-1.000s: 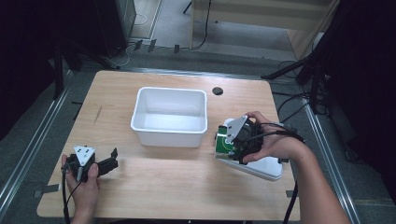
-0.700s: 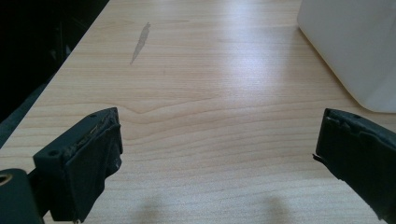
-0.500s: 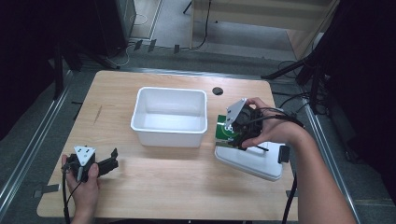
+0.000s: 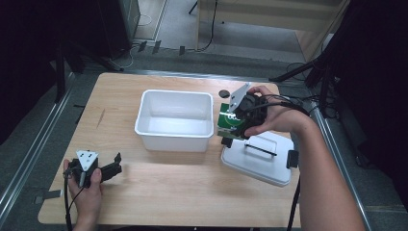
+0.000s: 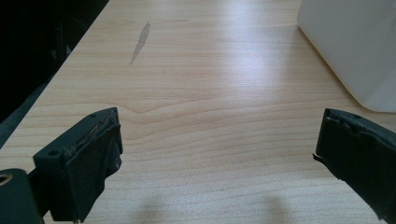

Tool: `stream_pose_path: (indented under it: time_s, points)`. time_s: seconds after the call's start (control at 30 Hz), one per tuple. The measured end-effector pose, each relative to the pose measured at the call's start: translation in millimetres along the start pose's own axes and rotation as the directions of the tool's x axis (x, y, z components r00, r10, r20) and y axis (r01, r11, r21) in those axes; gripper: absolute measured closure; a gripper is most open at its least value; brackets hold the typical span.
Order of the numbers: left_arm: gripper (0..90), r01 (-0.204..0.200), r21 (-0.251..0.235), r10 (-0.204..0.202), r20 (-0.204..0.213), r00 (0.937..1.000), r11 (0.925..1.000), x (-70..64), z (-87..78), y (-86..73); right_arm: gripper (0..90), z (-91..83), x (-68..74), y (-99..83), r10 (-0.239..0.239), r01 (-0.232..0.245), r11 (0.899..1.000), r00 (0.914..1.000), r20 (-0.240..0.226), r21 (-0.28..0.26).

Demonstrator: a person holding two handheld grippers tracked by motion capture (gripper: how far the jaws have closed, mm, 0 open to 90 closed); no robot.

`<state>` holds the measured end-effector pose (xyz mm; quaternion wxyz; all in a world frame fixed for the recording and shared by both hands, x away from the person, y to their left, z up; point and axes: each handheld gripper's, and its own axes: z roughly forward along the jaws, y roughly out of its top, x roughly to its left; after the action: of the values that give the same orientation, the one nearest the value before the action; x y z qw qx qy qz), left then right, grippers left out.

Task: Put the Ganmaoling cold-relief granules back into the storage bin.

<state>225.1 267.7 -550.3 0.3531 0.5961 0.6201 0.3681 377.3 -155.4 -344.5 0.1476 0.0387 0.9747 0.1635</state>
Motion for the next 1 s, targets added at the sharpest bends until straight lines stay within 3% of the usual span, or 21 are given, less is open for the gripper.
stream_pose_path:
  time_s: [0.5,1.0]
  points:
    - [1.2,0.002,0.001,-0.002,0.001,1.0,1.0,0.3,-0.1,0.0,16.4,0.0,-20.2,26.5,0.021,-0.021,1.0,0.9997,-0.009,-0.017]
    - [1.2,0.006,0.002,-0.006,0.002,1.0,1.0,0.6,0.1,0.1,16.4,7.2,-27.4,62.5,-0.027,0.027,0.999,0.9995,-0.013,-0.02]
